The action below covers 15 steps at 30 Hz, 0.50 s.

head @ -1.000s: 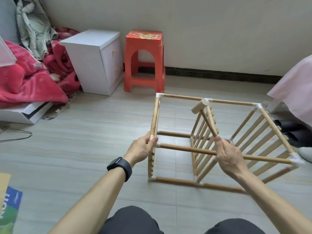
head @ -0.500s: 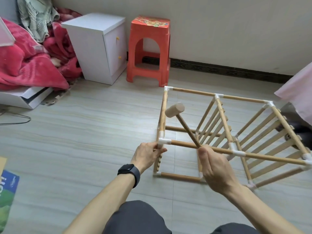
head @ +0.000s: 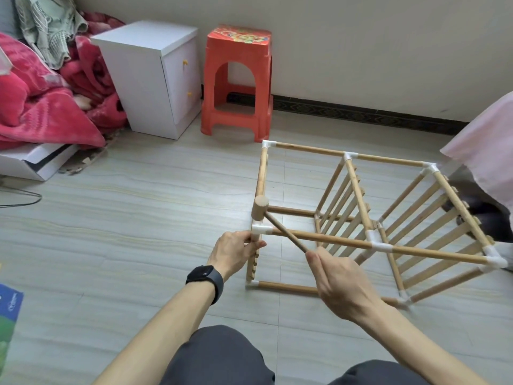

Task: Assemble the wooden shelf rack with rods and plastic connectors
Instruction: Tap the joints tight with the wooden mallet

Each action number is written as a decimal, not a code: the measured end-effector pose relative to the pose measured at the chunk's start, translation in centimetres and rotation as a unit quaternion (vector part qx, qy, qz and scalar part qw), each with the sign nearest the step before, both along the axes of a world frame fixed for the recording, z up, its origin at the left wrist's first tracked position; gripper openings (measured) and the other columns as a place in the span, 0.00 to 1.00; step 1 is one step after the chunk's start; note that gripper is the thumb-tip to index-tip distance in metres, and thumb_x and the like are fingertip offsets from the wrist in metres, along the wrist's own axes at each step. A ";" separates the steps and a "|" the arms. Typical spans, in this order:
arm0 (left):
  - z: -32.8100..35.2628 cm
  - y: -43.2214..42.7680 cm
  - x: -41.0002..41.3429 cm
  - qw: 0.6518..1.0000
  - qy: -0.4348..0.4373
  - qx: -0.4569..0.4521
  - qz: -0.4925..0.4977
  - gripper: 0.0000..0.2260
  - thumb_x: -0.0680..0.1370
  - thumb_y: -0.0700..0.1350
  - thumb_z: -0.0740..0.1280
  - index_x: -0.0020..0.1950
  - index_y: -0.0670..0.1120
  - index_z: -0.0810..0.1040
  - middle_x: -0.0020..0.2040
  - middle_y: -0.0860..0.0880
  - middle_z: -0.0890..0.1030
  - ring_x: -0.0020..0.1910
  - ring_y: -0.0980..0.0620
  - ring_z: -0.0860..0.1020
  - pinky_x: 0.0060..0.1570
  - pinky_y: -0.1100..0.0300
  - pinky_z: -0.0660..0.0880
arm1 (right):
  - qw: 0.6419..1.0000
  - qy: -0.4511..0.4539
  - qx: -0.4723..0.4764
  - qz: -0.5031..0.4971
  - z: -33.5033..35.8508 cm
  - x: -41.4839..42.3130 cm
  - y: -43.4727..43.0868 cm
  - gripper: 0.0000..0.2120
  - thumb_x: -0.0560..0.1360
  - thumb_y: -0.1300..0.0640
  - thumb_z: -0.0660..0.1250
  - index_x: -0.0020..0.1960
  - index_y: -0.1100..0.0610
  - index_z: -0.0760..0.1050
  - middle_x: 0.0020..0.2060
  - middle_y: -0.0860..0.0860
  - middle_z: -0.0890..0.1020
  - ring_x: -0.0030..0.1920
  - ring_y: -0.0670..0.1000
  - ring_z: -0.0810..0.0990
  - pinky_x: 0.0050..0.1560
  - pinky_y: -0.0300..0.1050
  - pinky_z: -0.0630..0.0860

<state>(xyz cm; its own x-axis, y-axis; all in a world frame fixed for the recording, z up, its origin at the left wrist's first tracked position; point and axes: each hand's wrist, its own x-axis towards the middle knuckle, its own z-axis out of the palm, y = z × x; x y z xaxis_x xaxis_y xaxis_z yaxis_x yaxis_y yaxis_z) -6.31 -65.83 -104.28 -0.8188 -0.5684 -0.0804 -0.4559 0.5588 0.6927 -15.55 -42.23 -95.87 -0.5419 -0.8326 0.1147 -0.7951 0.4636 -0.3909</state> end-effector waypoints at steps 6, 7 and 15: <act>0.6 0.1 0.1 1.000 -0.015 -0.001 -0.007 0.12 0.78 0.63 0.67 0.39 0.58 0.77 0.40 0.59 0.81 0.42 0.58 0.78 0.35 0.68 0.68 | 0.991 -0.001 0.129 -0.026 0.3 -0.2 -0.1 0.24 0.82 0.37 0.39 0.44 0.50 0.65 0.31 0.50 0.76 0.33 0.56 0.77 0.40 0.56 0.77; 0.7 0.2 0.1 1.000 -0.019 -0.003 -0.009 0.12 0.78 0.63 0.67 0.39 0.58 0.77 0.41 0.58 0.82 0.44 0.57 0.79 0.36 0.65 0.70 | 0.992 -0.008 0.120 -0.029 0.3 -0.6 0.0 0.25 0.81 0.36 0.38 0.42 0.50 0.65 0.30 0.50 0.76 0.32 0.55 0.76 0.39 0.56 0.77; 2.0 -0.4 1.8 0.993 -0.087 -0.002 -0.080 0.11 0.74 0.66 0.70 0.40 0.62 0.77 0.42 0.63 0.82 0.44 0.60 0.80 0.45 0.58 0.78 | 0.994 0.026 -0.072 -0.078 0.8 -4.4 -1.9 0.25 0.84 0.39 0.43 0.37 0.50 0.66 0.29 0.47 0.73 0.31 0.47 0.73 0.31 0.47 0.66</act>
